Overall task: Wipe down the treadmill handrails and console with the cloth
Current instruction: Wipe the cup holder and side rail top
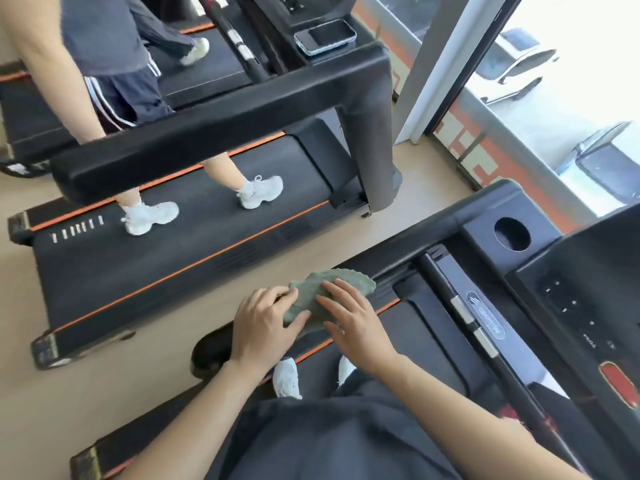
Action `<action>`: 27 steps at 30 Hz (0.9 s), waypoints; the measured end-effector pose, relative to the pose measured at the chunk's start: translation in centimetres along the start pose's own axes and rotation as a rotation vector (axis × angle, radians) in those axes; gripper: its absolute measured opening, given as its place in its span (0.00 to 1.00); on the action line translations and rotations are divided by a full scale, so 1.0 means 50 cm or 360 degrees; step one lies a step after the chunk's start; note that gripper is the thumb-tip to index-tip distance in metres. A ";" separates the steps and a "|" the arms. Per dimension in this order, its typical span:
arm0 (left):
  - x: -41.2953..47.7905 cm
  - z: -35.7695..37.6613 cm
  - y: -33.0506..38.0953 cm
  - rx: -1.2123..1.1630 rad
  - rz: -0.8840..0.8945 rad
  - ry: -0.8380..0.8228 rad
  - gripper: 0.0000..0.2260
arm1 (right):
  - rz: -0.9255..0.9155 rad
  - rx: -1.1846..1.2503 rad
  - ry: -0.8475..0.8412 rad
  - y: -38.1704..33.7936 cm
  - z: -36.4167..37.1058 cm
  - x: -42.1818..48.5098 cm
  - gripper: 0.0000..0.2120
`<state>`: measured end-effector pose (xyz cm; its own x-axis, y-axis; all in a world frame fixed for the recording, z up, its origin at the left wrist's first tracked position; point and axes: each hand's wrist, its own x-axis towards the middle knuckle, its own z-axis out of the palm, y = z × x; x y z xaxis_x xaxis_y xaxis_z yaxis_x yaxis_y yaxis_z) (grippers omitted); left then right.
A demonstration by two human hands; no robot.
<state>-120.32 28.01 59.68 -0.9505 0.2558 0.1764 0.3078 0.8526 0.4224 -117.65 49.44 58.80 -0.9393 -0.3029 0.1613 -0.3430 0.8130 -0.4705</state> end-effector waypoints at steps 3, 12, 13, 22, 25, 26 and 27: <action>-0.030 -0.008 -0.002 0.0114 -0.0043 0.0146 0.15 | -0.0134 -0.0007 -0.0070 -0.004 0.005 -0.008 0.25; 0.018 0.063 0.094 0.0122 0.0092 0.0028 0.25 | -0.0129 -0.0189 0.0051 0.087 -0.066 0.000 0.28; 0.034 0.070 0.106 0.0128 0.0075 -0.0010 0.26 | -0.0119 -0.0203 0.0056 0.106 -0.077 0.003 0.29; 0.175 0.131 0.232 0.0236 0.0091 -0.0178 0.30 | -0.0134 -0.0354 -0.0015 0.300 -0.188 0.052 0.35; 0.202 0.152 0.275 0.0259 0.0067 -0.0166 0.31 | -0.0150 -0.0352 -0.0096 0.351 -0.222 0.077 0.36; 0.209 0.157 0.288 0.0255 0.0057 -0.0150 0.31 | -0.0168 -0.0361 -0.0114 0.365 -0.231 0.083 0.36; 0.213 0.161 0.298 0.0241 0.0043 -0.0139 0.31 | -0.0186 -0.0369 -0.0128 0.372 -0.237 0.088 0.36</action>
<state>-126.20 47.08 60.70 -0.9441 0.3124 0.1054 0.3296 0.9021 0.2784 -128.31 69.13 61.04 -0.8924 -0.4325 0.1289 -0.4512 0.8595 -0.2401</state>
